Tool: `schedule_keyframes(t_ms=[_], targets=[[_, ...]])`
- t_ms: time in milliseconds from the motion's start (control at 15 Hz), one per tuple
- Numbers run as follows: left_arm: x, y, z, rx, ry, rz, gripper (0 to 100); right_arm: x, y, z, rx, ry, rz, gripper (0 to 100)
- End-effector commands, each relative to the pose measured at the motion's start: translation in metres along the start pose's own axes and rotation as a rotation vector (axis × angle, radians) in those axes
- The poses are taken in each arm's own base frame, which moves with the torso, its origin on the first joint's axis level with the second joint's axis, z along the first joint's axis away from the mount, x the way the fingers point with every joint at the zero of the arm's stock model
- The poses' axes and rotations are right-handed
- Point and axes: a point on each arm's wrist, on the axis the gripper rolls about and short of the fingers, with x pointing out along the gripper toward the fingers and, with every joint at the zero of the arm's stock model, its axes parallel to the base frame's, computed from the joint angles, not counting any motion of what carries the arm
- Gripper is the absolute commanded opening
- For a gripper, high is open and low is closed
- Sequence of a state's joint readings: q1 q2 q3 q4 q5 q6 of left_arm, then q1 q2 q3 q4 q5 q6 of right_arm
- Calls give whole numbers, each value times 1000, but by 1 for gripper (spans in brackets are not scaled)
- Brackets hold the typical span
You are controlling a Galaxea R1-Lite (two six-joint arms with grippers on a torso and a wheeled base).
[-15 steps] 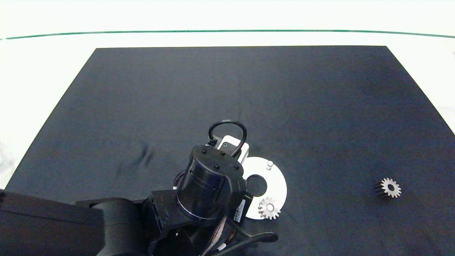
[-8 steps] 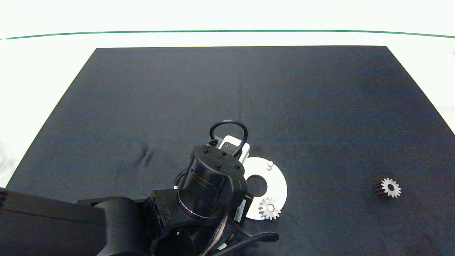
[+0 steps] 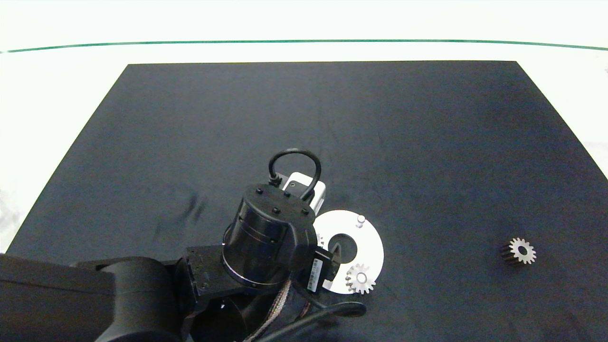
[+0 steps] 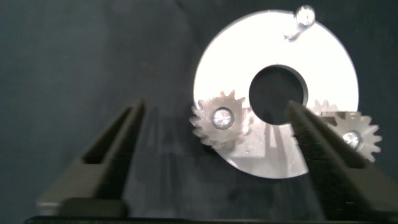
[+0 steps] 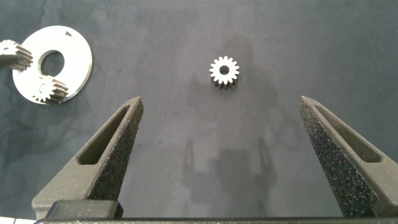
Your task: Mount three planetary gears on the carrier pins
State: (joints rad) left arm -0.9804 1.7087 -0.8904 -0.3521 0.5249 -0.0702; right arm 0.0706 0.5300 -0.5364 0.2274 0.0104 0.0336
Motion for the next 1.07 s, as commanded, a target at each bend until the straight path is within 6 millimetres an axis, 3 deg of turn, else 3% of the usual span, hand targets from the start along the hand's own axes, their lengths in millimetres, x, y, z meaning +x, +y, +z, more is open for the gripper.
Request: schedule_keyframes(t_ms=[67, 267, 400, 600, 933, 1067], targets=[[-37, 23, 10, -30, -7, 11, 100, 2, 0, 0, 0, 10, -3, 100], [-63, 53, 0, -74, 4, 62, 100, 3, 0, -1, -4, 23, -4, 100], [-88, 90, -7, -145, -36, 159, 100, 11, 0, 0, -20, 81, 0, 100], [-131, 123, -23, -197, -61, 256, 100, 22, 0, 0, -49, 135, -5, 100], [-218, 160, -22, -250, -223, 450, 100, 41, -1, 2, -46, 222, -8, 100], [-249, 165, -20, -233, -283, 517, 100, 50, -3, 6, -32, 245, -39, 100]])
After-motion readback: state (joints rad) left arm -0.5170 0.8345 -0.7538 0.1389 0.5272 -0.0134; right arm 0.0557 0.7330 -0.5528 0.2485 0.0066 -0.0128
